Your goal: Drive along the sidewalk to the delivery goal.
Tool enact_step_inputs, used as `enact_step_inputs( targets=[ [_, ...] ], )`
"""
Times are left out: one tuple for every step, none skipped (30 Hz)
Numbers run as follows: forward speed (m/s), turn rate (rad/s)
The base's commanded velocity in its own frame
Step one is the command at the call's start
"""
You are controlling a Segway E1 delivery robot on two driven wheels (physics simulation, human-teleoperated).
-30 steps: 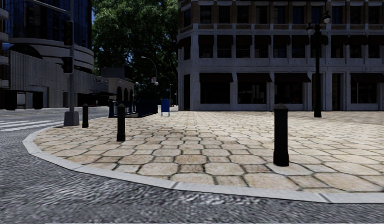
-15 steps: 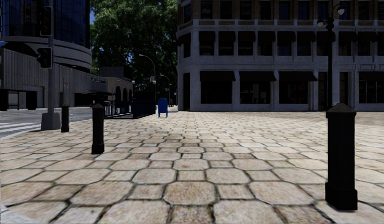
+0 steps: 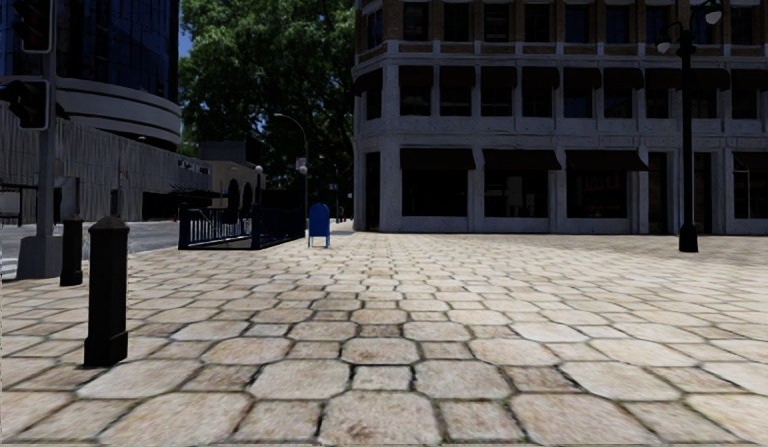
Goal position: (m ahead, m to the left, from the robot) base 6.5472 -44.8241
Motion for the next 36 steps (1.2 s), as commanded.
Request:
enact_step_inputs(
  targets=[
    [2.0, 0.0],
    [2.0, 0.0],
    [2.0, 0.0],
    [2.0, 0.0],
    [2.0, 0.0],
    [2.0, 0.0],
    [2.0, 0.0],
    [2.0, 0.0],
    [2.0, 0.0],
    [2.0, 0.0],
    [2.0, -0.17],
    [2.0, -0.17],
    [2.0, -0.43],
    [2.0, -0.69],
    [2.0, -0.93],
    [2.0, -1.11],
    [2.0, -1.11],
    [2.0, -1.16],
    [2.0, -1.17],
    [2.0, -1.18],
    [2.0, -1.18],
    [2.0, -1.18],
    [2.0, -1.18],
    [2.0, -1.18],
    [2.0, -1.18],
    [2.0, -1.18],
    [2.0, -1.18],
    [2.0, -1.18],
    [2.0, -1.18],
    [2.0, -1.18],
    [2.0, -1.18],
    [2.0, -1.18],
    [2.0, -1.18],
    [2.0, -1.18],
    [2.0, -1.18],
    [2.0, -1.18]
  ],
)
